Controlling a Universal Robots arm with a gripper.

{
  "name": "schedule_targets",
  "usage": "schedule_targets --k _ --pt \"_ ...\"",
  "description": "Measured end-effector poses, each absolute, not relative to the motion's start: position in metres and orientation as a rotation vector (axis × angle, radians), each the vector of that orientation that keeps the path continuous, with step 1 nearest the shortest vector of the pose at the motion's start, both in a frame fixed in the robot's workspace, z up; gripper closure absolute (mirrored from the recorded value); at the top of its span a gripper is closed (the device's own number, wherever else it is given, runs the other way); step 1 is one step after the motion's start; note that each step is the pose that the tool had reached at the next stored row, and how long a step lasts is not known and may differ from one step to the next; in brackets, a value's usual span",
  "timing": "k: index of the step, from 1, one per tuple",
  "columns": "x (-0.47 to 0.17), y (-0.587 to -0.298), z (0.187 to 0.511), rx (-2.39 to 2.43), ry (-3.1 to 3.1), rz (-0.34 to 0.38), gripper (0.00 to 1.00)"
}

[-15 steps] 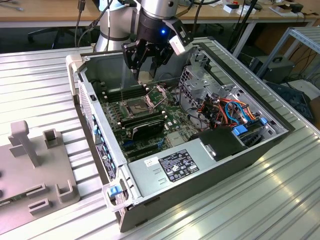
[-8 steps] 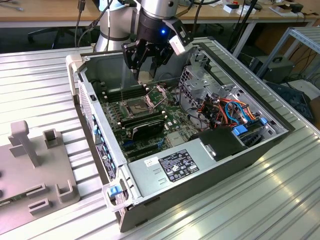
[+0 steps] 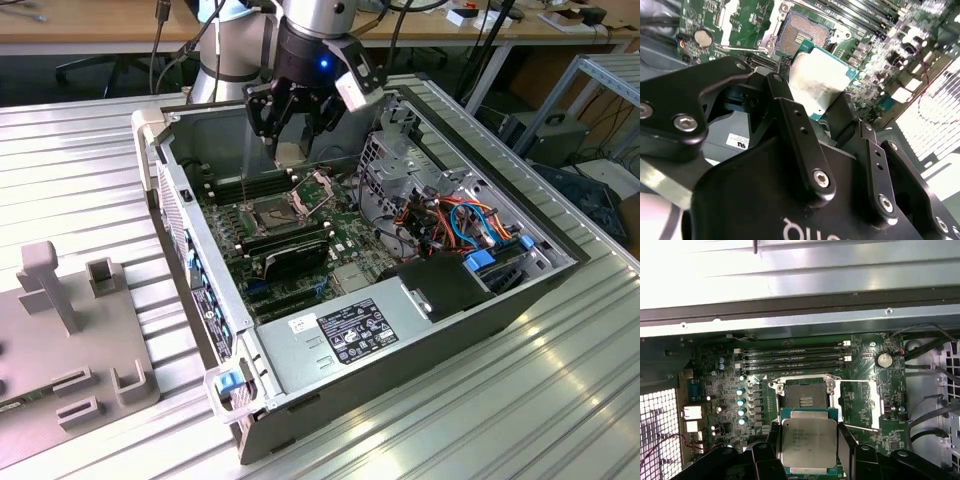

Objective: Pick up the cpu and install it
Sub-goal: 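Place the cpu into insertion slot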

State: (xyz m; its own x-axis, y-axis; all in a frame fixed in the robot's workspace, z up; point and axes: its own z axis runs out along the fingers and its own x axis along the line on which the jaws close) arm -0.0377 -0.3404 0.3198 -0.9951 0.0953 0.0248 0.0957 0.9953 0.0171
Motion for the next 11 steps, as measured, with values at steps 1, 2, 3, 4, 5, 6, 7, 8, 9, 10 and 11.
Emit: schedule_targets --k 1,2,3,4,5,6,7,8,9,10,11 --pt "-0.0377 -0.3404 0.3196 -0.197 -3.112 -0.029 0.45" --pt "-0.0377 -0.3404 0.3194 -0.239 -3.109 -0.029 0.45" --pt "-0.0377 -0.3404 0.3193 -0.282 -3.106 -0.030 0.45" --pt "-0.0377 -0.3404 0.3188 -0.367 -3.097 -0.031 0.45" --pt "-0.0377 -0.3404 0.3186 -0.409 -3.092 -0.032 0.45" --pt "-0.0377 -0.3404 0.3185 -0.435 -3.089 -0.032 0.45" --pt "-0.0377 -0.3404 0.3184 -0.458 -3.086 -0.032 0.45" --pt "-0.0377 -0.3404 0.3184 -0.467 -3.084 -0.032 0.45" --pt "-0.0377 -0.3404 0.3184 -0.469 -3.084 -0.032 0.45" --pt "-0.0377 -0.3404 0.3184 -0.469 -3.084 -0.032 0.45" --pt "-0.0377 -0.3404 0.3184 -0.469 -3.084 -0.032 0.45"
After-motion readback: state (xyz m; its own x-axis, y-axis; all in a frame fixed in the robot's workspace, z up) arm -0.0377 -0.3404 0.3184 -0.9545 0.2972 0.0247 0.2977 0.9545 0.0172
